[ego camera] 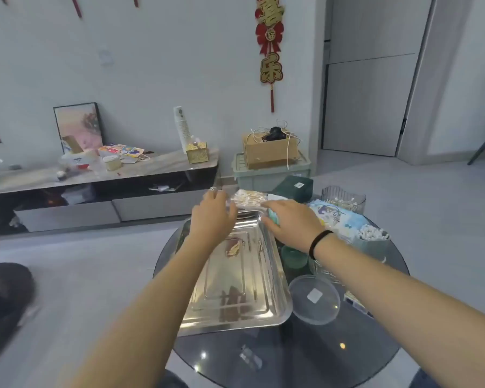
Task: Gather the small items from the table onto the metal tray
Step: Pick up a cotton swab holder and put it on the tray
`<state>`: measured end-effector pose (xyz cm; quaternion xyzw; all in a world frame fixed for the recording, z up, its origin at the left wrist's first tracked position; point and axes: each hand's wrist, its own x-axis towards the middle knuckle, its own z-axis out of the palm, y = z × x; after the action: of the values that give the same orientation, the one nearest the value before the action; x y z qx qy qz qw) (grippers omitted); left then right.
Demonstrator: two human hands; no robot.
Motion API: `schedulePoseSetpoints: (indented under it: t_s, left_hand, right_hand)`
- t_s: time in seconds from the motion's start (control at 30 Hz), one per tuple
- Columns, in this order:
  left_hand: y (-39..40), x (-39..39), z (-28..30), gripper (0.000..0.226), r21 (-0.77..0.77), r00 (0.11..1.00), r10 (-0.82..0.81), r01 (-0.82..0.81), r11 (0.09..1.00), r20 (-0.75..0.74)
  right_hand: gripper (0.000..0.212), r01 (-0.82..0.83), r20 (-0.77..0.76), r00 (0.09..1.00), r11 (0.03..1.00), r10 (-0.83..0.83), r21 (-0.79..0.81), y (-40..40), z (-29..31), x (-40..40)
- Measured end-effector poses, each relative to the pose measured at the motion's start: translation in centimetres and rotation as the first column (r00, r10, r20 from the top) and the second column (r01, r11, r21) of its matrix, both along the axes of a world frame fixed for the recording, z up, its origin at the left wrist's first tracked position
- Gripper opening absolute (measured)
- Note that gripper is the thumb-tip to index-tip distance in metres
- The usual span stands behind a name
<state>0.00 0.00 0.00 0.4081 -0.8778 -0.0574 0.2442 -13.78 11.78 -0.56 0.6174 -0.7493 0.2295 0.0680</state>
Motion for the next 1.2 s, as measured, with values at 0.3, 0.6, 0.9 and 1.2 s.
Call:
schedulePoseSetpoints:
  t_s: [0.3,0.6,0.9,1.2]
  left_hand:
    - [-10.0,-1.3,-4.1,0.042,-0.016,0.975,0.094,-0.092,0.996,0.200]
    - [-16.5,-5.8,-5.9,0.058,0.089,0.971,0.043,-0.066,0.994,0.236]
    - [-16.2,-6.8,-6.0,0.046,0.066,0.994,0.021,-0.028,0.997,0.107]
    - [-11.5,-8.1,-1.3,0.045,-0.085,0.991,-0.118,0.113,0.990,-0.059]
  right_hand:
    - [0.046,0.012,0.103,0.994,0.989,-0.027,0.145,-7.5,-4.5,-0.8]
    - [0.036,0.126,0.036,0.991,0.983,-0.132,0.133,-12.8,-6.2,-3.6]
    - [0.051,0.338,-0.018,0.940,0.927,-0.339,0.162,-11.7,-3.5,-7.1]
    - [0.048,0.200,0.178,0.956,0.963,-0.232,0.181,-6.8,-2.2,-8.5]
